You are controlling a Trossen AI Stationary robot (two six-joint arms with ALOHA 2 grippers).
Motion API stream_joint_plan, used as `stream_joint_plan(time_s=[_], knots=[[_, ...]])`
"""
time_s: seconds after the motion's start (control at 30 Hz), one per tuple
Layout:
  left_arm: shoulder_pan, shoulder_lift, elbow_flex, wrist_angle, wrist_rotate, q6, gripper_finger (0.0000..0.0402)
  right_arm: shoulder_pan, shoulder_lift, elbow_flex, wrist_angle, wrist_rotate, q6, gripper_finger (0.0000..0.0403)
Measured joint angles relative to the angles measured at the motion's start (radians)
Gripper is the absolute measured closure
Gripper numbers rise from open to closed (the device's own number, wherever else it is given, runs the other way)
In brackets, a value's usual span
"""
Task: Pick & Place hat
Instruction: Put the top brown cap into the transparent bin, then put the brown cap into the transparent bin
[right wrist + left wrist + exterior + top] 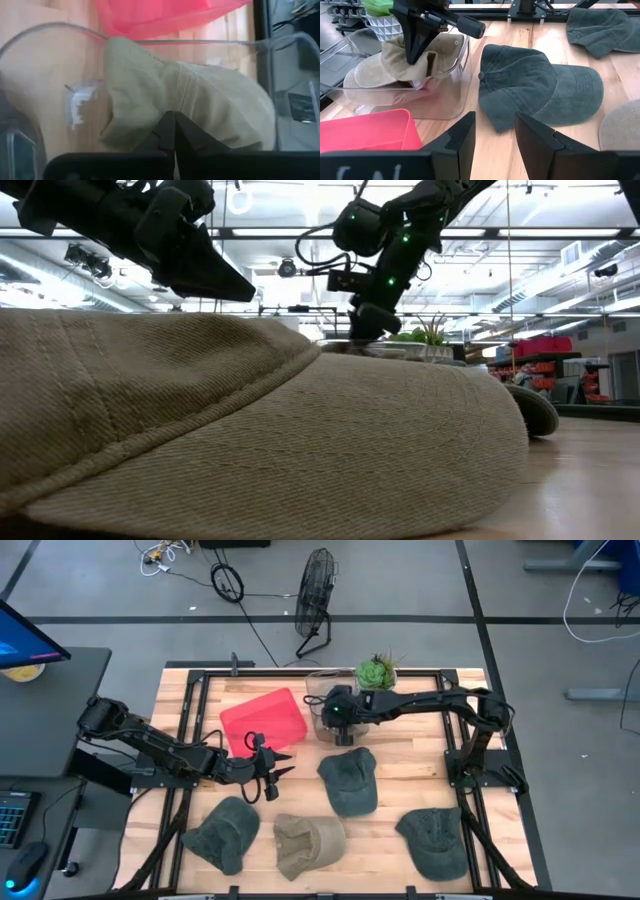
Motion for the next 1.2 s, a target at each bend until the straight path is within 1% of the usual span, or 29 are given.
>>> stream_joint_plan(time_s=[0.13,0.27,0.47,0.57,0.7,0.87,1.0,1.03,1.1,1.2], knots=[[0.0,0.0,0.0,0.0,0.0,-0.013,0.0262,-0.024,0.033,0.001,-0.006,-0.082,0.015,0.04],[0.0,0.0,0.0,-0.003,0.0,-0.026,0.0262,-0.04,0.077,0.002,0.001,-0.109,0.013,0.04],[0.0,0.0,0.0,-0.007,0.0,-0.026,0.0262,-0.042,0.078,0.003,0.019,-0.105,0.004,0.0397],[0.0,0.0,0.0,-0.007,0.0,-0.026,0.0262,-0.034,0.056,0.024,-0.032,-0.093,0.006,0.0389],[0.0,0.0,0.0,-0.007,0.0,-0.026,0.0262,-0.02,0.02,0.094,-0.155,-0.091,0.009,0.0366],[0.0,0.0,0.0,-0.007,0.0,-0.029,0.0262,0.015,-0.013,0.198,-0.329,-0.089,0.066,0.0322],[0.0,0.0,0.0,-0.007,0.007,-0.057,0.0262,0.111,-0.028,0.269,-0.449,-0.09,0.094,0.0286],[0.0,0.0,0.0,-0.007,0.026,-0.057,0.0262,0.145,-0.028,0.28,-0.46,-0.093,0.11,0.0277],[-0.002,-0.001,0.0,-0.007,0.097,-0.037,0.0262,0.21,-0.033,0.296,-0.464,-0.094,0.154,0.0261],[-0.015,-0.001,0.0,0.001,0.246,0.022,0.0262,0.311,-0.038,0.299,-0.469,-0.094,0.213,0.0239]])
